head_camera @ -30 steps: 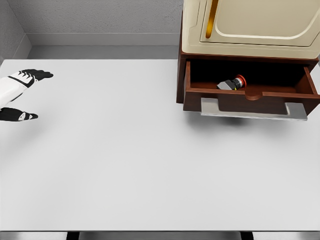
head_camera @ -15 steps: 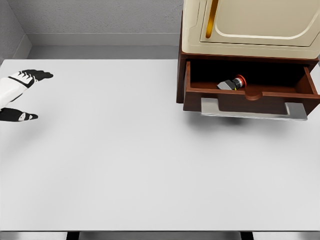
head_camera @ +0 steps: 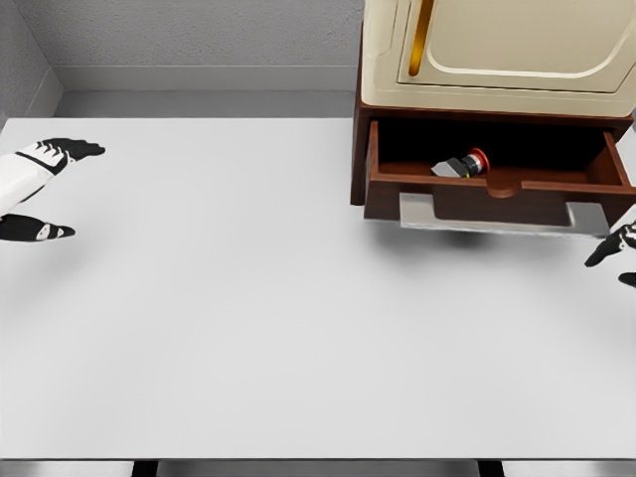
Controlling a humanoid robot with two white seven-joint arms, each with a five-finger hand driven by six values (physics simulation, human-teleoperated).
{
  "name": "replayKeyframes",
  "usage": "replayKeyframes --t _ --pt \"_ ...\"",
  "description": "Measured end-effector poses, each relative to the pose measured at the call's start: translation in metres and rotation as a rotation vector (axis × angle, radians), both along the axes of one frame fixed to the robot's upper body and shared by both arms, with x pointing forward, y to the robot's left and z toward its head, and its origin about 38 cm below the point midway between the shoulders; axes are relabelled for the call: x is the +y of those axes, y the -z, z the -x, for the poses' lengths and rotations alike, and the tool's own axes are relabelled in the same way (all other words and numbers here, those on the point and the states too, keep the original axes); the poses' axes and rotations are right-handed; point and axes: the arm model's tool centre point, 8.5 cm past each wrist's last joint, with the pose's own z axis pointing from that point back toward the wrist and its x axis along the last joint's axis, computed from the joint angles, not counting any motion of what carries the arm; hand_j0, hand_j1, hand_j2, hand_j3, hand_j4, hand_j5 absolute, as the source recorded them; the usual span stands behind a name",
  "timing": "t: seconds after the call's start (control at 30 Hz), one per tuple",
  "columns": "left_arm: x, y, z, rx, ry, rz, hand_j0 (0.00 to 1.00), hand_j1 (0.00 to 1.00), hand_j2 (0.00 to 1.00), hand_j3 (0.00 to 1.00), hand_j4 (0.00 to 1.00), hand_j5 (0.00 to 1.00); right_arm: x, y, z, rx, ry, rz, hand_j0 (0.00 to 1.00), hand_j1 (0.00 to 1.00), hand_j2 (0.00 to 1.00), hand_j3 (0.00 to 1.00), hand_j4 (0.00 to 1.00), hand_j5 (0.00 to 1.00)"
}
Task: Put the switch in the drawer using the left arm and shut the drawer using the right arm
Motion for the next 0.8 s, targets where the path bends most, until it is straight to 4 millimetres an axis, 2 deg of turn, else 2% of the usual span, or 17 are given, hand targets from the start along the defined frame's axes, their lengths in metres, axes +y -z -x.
replayKeyframes --t 0.1,0.2,0.27,0.33,0.43,0.47,0.63,0.73,0.8 --pt "0.0 0.0 0.0 0.001 0.0 0.0 1.0 1.0 1.0 1.0 1.0 1.0 0.009 0.017 0.004 0.041 -0.059 0.051 0.49 0.49 0.49 0.49 0.49 0.49" --pt "0.0 0.001 0.0 0.002 0.001 0.0 1.0 1.0 1.0 1.0 1.0 1.0 0.013 0.022 0.005 0.048 -0.086 0.071 0.5 0.5 0.5 0.5 0.5 0.5" --pt "0.0 0.001 0.0 0.002 0.001 0.0 1.0 1.0 1.0 1.0 1.0 1.0 0.014 0.018 0.002 0.032 -0.094 0.077 0.52 0.52 0.52 0.52 0.52 0.52" --pt "0.0 0.001 0.0 0.002 0.001 0.0 1.0 1.0 1.0 1.0 1.0 1.0 0.015 0.004 -0.006 -0.014 -0.101 0.084 0.53 0.53 0.53 0.53 0.53 0.53" --pt "0.0 0.001 0.0 0.002 0.001 0.0 1.0 1.0 1.0 1.0 1.0 1.0 0.023 -0.033 -0.026 -0.124 -0.128 0.103 0.55 0.55 0.55 0.55 0.55 0.55" --pt "0.0 0.001 0.0 0.002 0.001 0.0 1.0 1.0 1.0 1.0 1.0 1.0 0.03 -0.037 -0.032 -0.139 -0.148 0.103 0.55 0.55 0.55 0.55 0.55 0.55" --pt "0.0 0.001 0.0 0.002 0.001 0.0 1.0 1.0 1.0 1.0 1.0 1.0 0.05 -0.017 -0.038 -0.083 -0.219 0.102 0.55 0.55 0.55 0.55 0.55 0.55" --pt "0.0 0.001 0.0 0.002 0.001 0.0 1.0 1.0 1.0 1.0 1.0 1.0 0.057 -0.02 -0.042 -0.093 -0.238 0.103 0.56 0.56 0.56 0.56 0.56 0.56" --pt "0.0 0.001 0.0 0.002 0.001 0.0 1.0 1.0 1.0 1.0 1.0 1.0 0.061 -0.029 -0.048 -0.121 -0.25 0.104 0.56 0.56 0.56 0.56 0.56 0.56"
